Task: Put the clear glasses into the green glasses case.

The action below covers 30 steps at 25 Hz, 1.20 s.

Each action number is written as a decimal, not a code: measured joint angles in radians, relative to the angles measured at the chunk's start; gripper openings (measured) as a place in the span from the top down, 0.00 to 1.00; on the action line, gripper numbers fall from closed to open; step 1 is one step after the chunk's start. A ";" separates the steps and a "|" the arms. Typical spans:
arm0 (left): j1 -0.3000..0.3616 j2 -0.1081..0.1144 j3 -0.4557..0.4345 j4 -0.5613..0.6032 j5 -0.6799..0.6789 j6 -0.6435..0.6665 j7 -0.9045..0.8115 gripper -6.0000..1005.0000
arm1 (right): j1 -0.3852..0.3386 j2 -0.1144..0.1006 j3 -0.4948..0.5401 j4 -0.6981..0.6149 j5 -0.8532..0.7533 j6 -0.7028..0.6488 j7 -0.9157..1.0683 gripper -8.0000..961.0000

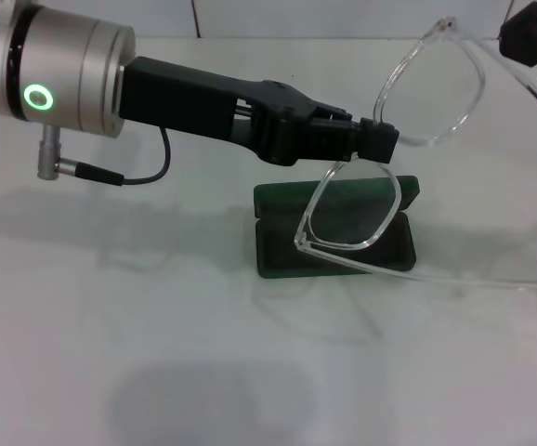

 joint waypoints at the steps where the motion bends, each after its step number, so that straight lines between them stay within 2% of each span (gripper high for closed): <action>1: 0.000 0.000 0.000 0.000 -0.002 -0.001 -0.003 0.92 | -0.001 0.000 -0.003 0.000 0.000 0.001 0.000 0.98; 30: -0.003 0.004 0.000 0.008 0.012 -0.011 -0.024 0.92 | -0.005 -0.002 -0.040 0.024 0.012 0.018 -0.035 0.99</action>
